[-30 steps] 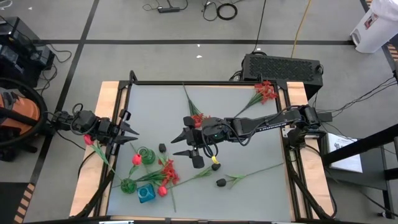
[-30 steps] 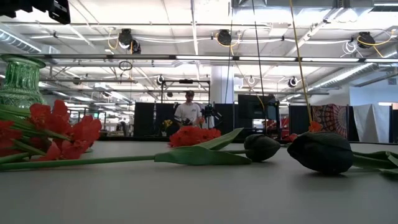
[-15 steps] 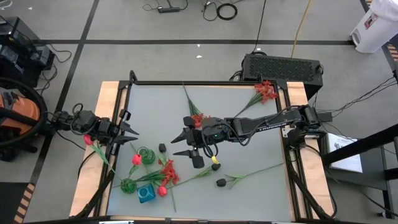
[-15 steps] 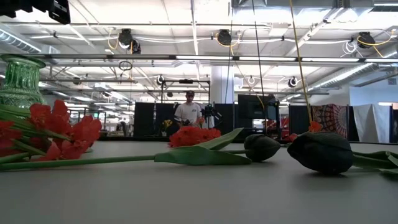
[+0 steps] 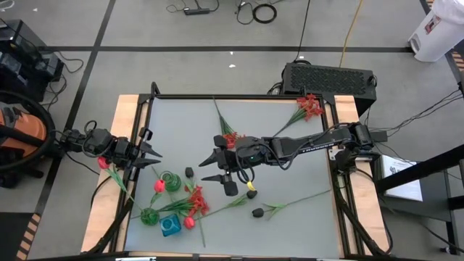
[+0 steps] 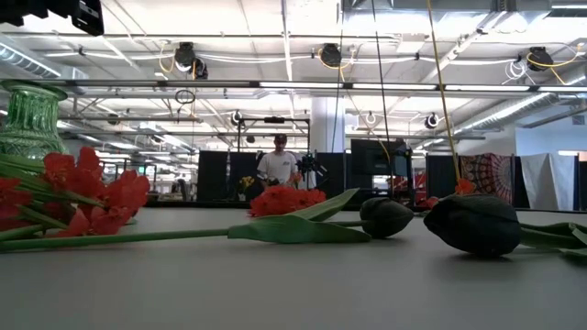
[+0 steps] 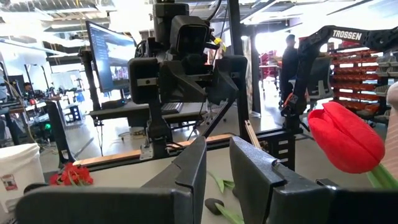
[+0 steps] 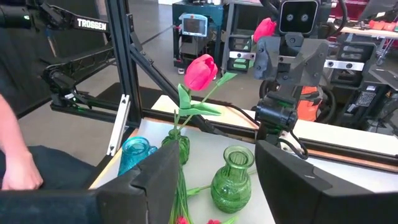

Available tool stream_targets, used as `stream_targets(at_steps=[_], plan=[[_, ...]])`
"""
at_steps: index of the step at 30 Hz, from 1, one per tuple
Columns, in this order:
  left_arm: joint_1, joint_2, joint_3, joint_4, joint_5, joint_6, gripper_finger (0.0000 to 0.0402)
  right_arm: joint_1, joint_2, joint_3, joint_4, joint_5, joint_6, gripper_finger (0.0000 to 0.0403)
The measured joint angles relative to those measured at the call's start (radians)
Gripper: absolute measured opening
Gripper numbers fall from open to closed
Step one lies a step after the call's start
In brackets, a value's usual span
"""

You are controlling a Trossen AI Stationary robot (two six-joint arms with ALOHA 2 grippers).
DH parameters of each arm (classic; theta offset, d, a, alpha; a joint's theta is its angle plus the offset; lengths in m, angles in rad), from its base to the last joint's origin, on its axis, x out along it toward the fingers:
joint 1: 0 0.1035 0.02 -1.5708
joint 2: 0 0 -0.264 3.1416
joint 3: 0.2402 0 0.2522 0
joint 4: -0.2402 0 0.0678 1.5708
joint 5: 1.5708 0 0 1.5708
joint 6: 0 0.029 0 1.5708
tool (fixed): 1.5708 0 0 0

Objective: Sort flowers into vase by color
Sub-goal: Put the bottom orange flowers into the top green vase

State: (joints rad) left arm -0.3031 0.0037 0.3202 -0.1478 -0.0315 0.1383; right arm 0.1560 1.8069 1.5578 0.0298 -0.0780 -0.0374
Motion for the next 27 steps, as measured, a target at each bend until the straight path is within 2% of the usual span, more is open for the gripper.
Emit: stream_targets(at_steps=[15,19,27], plan=[[0.000,0.000,0.000,0.000,0.001,0.000,0.0080,-0.006,0.040,0.000,-0.100,0.032,0.052,0.0203],[0.000,0.001,0.000,0.002,0.001,0.000,0.0080,-0.006,0.093,0.000,-0.073,0.033,0.054,0.0203],[0.000,0.001,0.001,0.000,0.001,0.000,0.0080,-0.006,0.249,0.000,0.123,0.026,0.052,0.0203]])
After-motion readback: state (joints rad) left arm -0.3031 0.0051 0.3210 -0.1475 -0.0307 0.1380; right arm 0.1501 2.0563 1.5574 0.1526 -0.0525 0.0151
